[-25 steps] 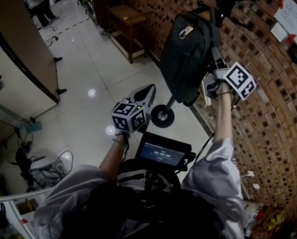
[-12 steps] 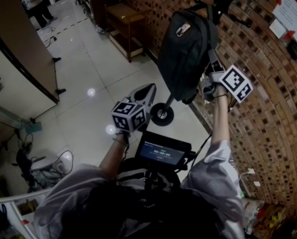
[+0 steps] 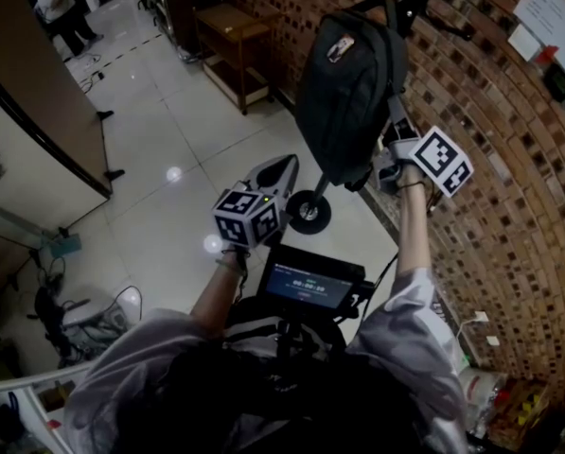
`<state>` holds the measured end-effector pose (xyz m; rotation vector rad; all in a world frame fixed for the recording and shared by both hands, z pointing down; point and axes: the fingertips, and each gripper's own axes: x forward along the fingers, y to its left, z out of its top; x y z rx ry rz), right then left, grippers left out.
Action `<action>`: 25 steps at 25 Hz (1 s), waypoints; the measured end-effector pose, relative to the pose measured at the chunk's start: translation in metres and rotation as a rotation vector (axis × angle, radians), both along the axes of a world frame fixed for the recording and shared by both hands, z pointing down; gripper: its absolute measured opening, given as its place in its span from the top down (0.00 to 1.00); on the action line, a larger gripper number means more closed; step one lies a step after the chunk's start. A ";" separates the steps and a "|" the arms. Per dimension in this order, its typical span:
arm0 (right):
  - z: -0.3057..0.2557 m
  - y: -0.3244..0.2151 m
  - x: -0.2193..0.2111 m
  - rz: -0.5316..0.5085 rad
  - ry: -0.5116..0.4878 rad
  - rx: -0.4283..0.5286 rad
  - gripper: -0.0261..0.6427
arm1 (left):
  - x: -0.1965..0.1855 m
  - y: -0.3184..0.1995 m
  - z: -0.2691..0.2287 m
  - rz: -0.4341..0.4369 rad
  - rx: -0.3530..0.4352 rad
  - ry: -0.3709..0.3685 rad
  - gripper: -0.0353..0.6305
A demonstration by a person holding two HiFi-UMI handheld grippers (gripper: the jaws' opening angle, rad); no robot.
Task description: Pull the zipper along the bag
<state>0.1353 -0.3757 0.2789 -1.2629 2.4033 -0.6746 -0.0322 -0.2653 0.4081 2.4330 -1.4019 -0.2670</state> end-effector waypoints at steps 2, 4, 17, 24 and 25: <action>0.004 0.002 -0.001 -0.003 -0.010 0.001 0.96 | 0.001 0.000 0.000 0.002 -0.001 -0.002 0.94; 0.012 0.005 -0.001 -0.007 -0.054 -0.025 0.96 | 0.002 0.001 0.000 0.005 -0.003 -0.003 0.94; 0.028 0.014 0.001 0.010 -0.096 -0.034 0.96 | 0.008 0.002 0.002 0.012 -0.011 -0.008 0.94; 0.042 0.019 0.006 0.016 -0.129 -0.027 0.95 | 0.007 0.001 0.005 0.006 -0.020 -0.008 0.94; 0.044 0.020 0.007 0.017 -0.134 -0.031 0.95 | 0.007 0.001 0.005 0.006 -0.020 -0.009 0.94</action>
